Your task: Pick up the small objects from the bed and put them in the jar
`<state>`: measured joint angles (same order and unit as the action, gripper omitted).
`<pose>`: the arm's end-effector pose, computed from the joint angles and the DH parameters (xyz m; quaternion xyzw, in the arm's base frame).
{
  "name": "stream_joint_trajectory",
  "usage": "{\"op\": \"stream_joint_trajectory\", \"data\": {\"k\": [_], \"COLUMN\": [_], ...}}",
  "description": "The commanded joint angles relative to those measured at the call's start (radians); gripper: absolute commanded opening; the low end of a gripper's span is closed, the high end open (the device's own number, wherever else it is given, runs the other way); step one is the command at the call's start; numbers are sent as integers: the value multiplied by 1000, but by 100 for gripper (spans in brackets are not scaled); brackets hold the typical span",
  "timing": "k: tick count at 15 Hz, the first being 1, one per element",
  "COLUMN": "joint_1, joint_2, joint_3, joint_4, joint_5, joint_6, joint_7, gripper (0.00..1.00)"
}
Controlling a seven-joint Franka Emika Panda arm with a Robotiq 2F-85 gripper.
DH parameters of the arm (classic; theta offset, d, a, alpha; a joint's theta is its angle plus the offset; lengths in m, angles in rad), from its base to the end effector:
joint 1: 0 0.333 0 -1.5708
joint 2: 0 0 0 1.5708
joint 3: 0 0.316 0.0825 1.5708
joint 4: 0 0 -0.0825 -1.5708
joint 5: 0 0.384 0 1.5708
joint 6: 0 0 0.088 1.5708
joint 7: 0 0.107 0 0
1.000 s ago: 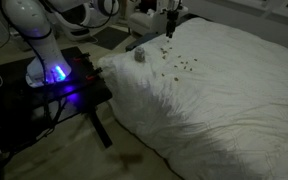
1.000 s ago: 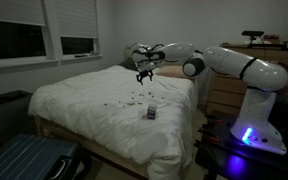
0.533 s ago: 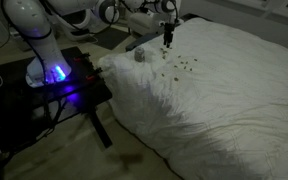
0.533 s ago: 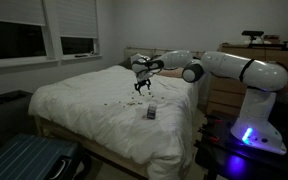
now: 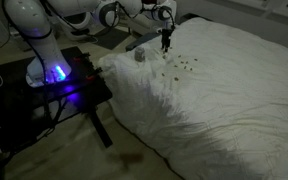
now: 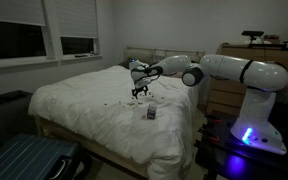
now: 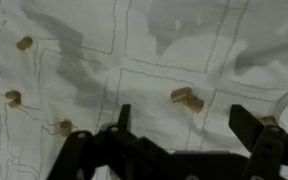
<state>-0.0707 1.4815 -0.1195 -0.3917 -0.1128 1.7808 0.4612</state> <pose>0.7859 -0.0980 0.1324 0.9591 -0.2548 -0.0243 0.1205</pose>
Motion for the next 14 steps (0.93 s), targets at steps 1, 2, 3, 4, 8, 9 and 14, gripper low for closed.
{"op": "stream_joint_trajectory", "data": {"k": [1, 2, 3, 4, 8, 9, 14], "joint_1": [4, 1, 1, 2, 3, 4, 5], "joint_2": [2, 3, 5, 6, 8, 8, 9], "joint_3": [0, 3, 3, -1, -15, -20, -40], "joint_4": [-33, -42, -51, -59, -91, -98, -127], "joint_5": [-3, 0, 0, -2, 11, 8, 0], "joint_6": [66, 83, 99, 111, 143, 151, 185], "joint_7": [48, 61, 69, 90, 131, 147, 216], "gripper": [100, 100, 100, 100, 100, 100, 100]}}
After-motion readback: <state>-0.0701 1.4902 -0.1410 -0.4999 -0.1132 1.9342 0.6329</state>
